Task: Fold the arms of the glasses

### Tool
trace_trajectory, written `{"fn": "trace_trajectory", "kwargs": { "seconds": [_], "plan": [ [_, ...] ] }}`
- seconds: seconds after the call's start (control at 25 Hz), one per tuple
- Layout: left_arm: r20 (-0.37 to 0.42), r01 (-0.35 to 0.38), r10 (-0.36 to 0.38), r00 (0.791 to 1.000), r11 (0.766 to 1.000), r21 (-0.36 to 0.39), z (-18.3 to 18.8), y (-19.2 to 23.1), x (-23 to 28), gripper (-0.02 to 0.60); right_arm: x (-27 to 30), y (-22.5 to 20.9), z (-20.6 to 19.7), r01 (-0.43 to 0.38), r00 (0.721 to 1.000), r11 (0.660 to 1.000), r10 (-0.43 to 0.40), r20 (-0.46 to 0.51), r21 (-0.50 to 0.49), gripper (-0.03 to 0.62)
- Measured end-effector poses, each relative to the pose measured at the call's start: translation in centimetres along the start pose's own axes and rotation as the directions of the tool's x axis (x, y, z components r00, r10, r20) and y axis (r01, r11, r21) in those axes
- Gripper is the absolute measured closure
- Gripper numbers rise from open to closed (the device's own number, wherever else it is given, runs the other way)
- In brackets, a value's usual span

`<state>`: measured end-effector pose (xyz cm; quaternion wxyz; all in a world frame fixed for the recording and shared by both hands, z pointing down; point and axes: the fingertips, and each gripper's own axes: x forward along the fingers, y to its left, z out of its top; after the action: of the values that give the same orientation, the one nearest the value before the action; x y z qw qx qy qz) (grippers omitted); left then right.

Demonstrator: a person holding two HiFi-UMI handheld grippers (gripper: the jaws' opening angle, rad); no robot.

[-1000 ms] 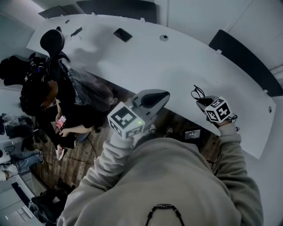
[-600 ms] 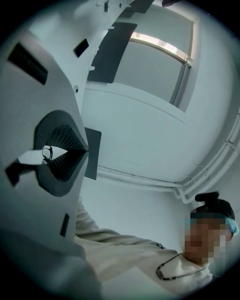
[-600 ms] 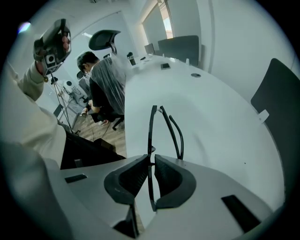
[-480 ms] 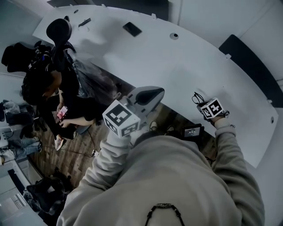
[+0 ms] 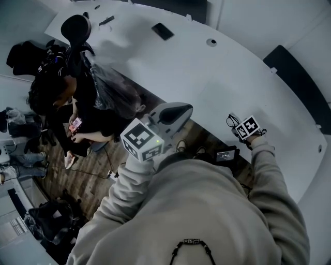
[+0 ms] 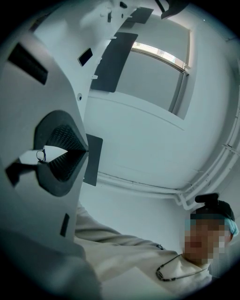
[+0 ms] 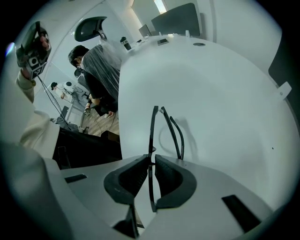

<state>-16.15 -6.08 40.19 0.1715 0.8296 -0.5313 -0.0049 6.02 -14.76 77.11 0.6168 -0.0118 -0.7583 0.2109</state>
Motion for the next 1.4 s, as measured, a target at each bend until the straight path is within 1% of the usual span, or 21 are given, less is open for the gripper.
{"fn": "trace_trajectory", "kwargs": {
  "seconds": [0.12,0.16,0.28,0.36,0.52,0.72,0.84,1.04,1.16,1.24,1.32,1.4],
  "plan": [
    [0.002,-0.003,0.003,1.0,1.0,-0.004,0.0,0.1,0.0,0.575,0.4,-0.1,-0.1,0.0,1.0,1.0,0.0,-0.008,0.011,0.531],
    [0.003,-0.003,0.003,1.0,1.0,-0.004,0.0,0.1,0.1,0.575,0.4,-0.1,0.0,0.005,1.0,1.0,-0.005,-0.01,0.009,0.519],
    [0.005,0.0,0.0,1.0,1.0,-0.006,0.1,0.2,0.2,0.575,0.1,-0.6,0.3,0.042,0.999,0.999,-0.042,0.002,0.01,0.441],
    [0.007,0.001,-0.001,1.0,1.0,-0.008,0.1,0.3,0.2,0.575,-0.3,-1.2,0.5,0.07,0.997,0.997,-0.07,0.015,0.019,0.408],
    [0.01,0.015,-0.015,1.0,1.0,-0.008,0.2,0.2,0.7,0.575,-1.5,-1.5,0.6,0.085,0.995,0.996,-0.086,0.048,0.035,0.405],
    [0.009,0.051,-0.051,0.999,0.999,-0.006,-0.1,-0.6,1.7,0.575,-3.2,-2.6,0.3,0.116,0.986,0.985,-0.129,0.104,0.127,0.399],
    [0.01,0.085,-0.085,0.996,0.996,-0.001,0.0,-1.6,2.6,0.575,-4.4,-3.0,-0.2,0.137,0.979,0.977,-0.159,0.129,0.163,0.396],
    [0.017,0.14,-0.14,0.99,0.99,0.017,0.6,-3.0,3.6,0.575,-6.4,-3.1,-1.0,0.175,0.967,0.97,-0.202,0.155,0.169,0.395],
    [0.018,0.172,-0.172,0.985,0.985,0.025,0.6,-4.0,4.2,0.575,-7.8,-2.9,-1.0,0.182,0.953,0.963,-0.222,0.207,0.197,0.395],
    [0.012,0.189,-0.19,0.982,0.981,0.035,0.5,-4.6,4.6,0.575,-9.2,-2.8,-0.7,0.183,0.932,0.954,-0.246,0.268,0.239,0.395],
    [0.01,0.204,-0.205,0.979,0.978,0.044,0.6,-5.1,4.8,0.575,-10.9,-2.4,-0.3,0.175,0.904,0.947,-0.264,0.336,0.271,0.407],
    [0.012,0.216,-0.217,0.976,0.975,0.052,0.8,-5.5,5.0,0.575,-12.9,-1.4,0.5,0.153,0.871,0.948,-0.263,0.415,0.278,0.553]
  ]
}}
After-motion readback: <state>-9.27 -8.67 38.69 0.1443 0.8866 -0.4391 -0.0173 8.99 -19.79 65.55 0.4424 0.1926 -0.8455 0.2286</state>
